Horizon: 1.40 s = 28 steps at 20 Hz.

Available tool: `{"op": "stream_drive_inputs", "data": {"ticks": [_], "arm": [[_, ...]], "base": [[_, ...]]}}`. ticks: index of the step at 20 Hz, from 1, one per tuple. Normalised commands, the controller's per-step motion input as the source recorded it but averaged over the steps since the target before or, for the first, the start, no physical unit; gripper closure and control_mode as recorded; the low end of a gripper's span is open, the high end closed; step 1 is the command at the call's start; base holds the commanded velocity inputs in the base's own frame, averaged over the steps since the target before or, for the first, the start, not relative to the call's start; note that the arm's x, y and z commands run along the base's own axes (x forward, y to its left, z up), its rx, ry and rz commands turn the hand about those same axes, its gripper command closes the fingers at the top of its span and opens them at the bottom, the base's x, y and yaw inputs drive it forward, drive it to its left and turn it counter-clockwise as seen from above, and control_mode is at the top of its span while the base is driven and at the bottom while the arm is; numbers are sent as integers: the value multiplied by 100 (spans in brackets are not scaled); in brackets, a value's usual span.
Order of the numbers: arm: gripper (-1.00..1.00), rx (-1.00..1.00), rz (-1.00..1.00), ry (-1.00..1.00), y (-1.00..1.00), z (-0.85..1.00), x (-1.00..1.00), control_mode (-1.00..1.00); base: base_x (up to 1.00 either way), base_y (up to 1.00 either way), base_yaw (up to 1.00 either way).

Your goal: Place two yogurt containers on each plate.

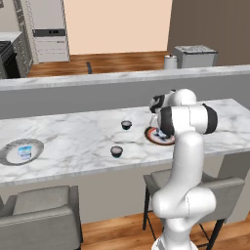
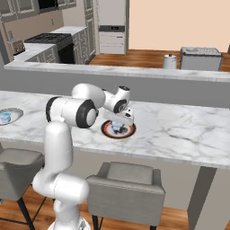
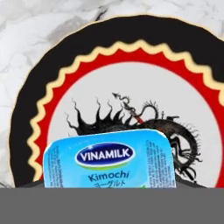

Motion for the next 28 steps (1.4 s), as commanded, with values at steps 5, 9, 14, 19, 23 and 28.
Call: {"op": "stream_drive_inputs", "data": {"ticks": [5, 9, 14, 19, 23, 28], "arm": [[-100, 0, 0, 0, 0, 0, 0, -100], [-100, 0, 0, 0, 0, 5, 0, -100], [-100, 0, 0, 0, 0, 28, -4, -100], [-100, 0, 0, -1, 19, 35, 0, -100], [-100, 0, 0, 0, 40, 17, 0, -100], [-100, 0, 0, 0, 44, 10, 0, -100]], "base": [[0, 0, 0], [0, 0, 0], [0, 0, 0], [0, 0, 0], [0, 0, 0], [0, 0, 0]]}}
